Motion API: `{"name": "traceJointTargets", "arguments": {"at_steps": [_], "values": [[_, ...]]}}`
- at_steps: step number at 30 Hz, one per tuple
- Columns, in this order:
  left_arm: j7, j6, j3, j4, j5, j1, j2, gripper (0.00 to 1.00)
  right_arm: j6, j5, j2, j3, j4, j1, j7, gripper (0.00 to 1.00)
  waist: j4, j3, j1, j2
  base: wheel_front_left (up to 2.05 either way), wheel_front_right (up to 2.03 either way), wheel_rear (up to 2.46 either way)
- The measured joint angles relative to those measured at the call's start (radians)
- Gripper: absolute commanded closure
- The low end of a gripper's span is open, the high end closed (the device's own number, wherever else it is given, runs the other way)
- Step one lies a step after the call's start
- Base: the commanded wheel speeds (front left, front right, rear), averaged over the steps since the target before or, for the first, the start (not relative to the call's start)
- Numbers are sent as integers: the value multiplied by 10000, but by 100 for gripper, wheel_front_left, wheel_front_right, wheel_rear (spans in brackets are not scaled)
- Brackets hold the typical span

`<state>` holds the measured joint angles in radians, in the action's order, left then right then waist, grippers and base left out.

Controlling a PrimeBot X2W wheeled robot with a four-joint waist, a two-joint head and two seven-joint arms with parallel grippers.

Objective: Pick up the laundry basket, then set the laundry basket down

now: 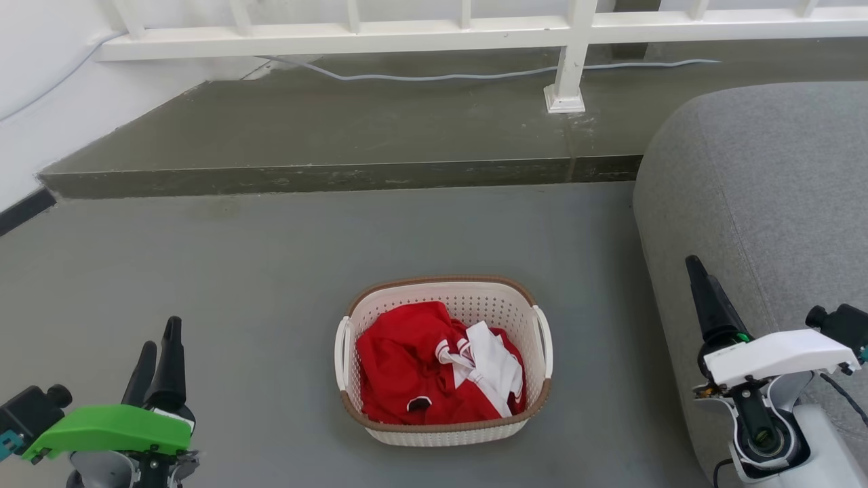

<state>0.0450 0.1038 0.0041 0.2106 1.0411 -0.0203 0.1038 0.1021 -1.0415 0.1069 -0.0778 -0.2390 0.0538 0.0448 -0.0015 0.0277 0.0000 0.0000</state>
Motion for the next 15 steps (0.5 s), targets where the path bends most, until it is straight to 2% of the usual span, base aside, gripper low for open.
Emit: {"name": "traceJointTargets", "arguments": {"at_steps": [4,15], "values": [[109,-31,-27,-111,-535,-1,-17,0,-161,625,6,-153,65,11,138,0,0,28,0,0,0,0,0],[522,-31,-38,-362,-2075,-4,-142,0,-332,2096,4,-510,155,70,518,0,-3,97,0,0,0,0,0]]}}
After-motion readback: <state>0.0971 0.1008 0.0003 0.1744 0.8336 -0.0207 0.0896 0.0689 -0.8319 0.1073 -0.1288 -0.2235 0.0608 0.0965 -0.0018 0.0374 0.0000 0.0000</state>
